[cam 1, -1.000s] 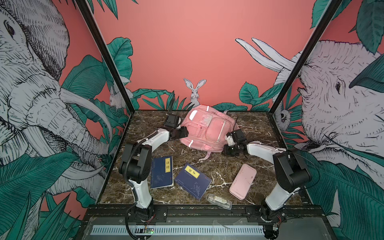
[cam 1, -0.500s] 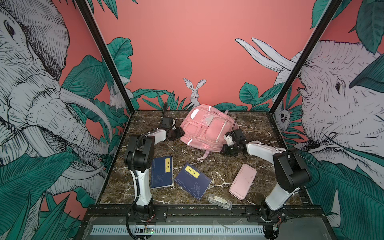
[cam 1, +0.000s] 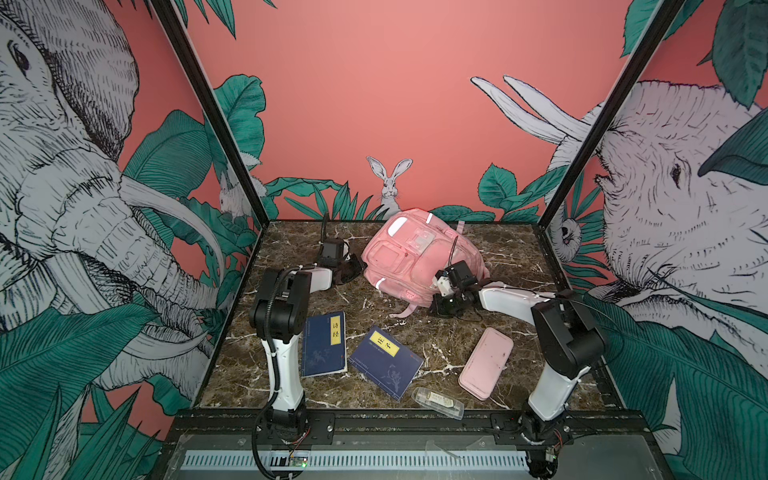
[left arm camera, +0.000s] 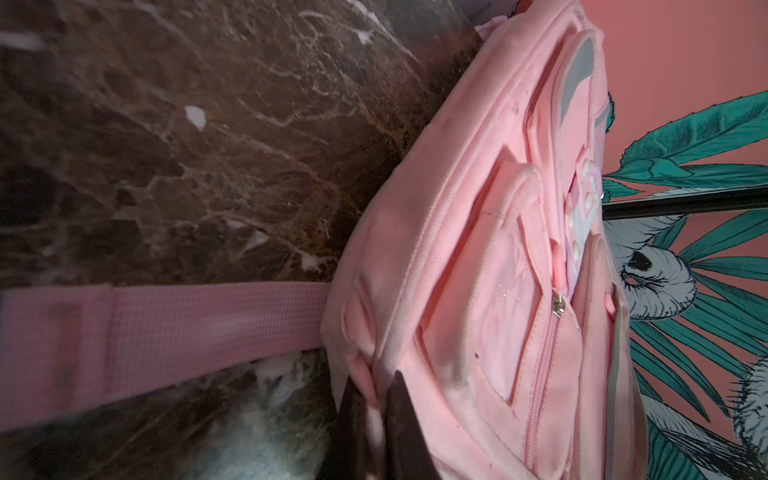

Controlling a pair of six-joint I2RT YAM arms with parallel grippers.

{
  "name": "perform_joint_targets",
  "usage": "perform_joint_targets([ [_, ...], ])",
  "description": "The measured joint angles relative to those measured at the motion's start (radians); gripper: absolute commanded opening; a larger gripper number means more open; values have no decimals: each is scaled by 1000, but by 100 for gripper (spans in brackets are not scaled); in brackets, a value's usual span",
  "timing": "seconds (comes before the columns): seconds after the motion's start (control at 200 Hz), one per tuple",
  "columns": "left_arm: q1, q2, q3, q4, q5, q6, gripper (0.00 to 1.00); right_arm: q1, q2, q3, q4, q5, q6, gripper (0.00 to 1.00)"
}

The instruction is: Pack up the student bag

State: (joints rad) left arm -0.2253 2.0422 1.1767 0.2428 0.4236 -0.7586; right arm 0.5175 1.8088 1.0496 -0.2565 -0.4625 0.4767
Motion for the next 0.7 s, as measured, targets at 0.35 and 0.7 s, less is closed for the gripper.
perform_joint_targets([
  [0.35,0,-19,-67,89,3,-70,0,118,180,181,65,-17,94,0],
  [0.7,0,-51,-120,107,-4,-104,0,121,218,327,23,-28,126,0],
])
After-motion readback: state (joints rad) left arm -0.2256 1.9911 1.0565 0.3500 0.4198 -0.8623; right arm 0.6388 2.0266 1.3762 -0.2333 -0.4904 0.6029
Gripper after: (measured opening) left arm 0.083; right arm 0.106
